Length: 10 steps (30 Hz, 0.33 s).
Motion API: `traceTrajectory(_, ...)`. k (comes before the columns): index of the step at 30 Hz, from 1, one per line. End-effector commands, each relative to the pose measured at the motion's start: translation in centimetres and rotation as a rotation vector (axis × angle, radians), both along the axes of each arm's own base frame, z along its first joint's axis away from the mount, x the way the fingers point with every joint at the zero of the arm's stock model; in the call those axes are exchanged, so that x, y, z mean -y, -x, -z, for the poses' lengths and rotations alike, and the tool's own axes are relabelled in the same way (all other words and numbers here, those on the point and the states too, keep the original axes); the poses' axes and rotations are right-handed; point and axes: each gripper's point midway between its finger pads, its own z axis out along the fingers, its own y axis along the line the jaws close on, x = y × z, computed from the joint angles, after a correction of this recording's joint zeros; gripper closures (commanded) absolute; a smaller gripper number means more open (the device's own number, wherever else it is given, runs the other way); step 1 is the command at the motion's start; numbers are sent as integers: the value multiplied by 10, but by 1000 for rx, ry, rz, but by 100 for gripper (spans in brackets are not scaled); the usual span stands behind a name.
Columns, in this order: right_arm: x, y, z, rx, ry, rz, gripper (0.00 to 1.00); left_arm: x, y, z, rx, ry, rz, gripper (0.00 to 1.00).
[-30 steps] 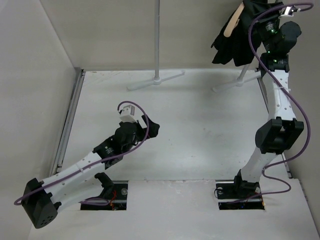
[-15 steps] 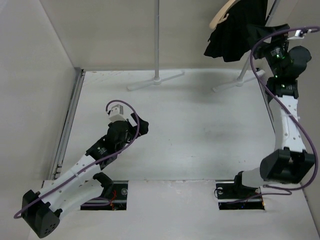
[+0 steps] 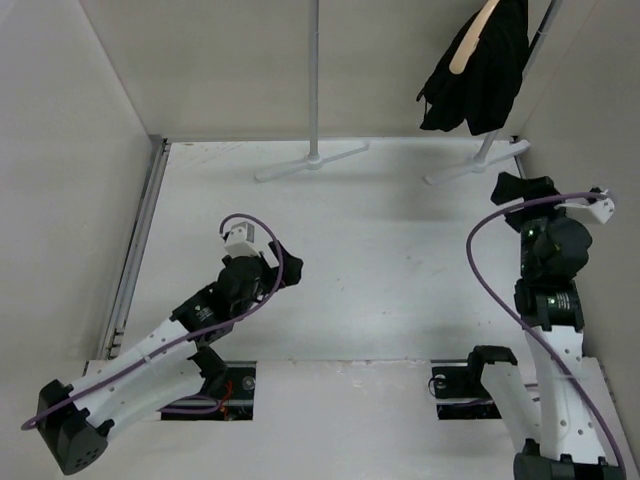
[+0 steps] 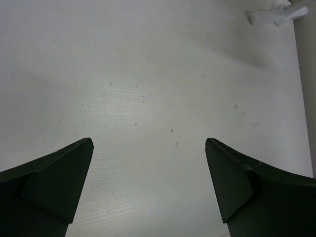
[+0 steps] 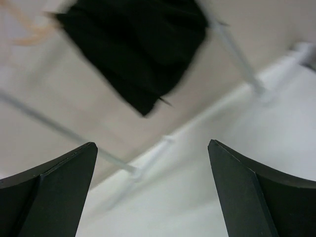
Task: Place the trousers on the hanger
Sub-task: Hang the hanger with trousers onto the clothesline
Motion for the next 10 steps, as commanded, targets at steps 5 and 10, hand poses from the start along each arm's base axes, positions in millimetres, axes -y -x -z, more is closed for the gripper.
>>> traceTrajectory(5,70,44,111,-507,239,487,0,26,17,12,16,-27,101,0)
traceTrajectory(10,59,61,81,-347,242,492,0,43,33,17,36,-53,173,0)
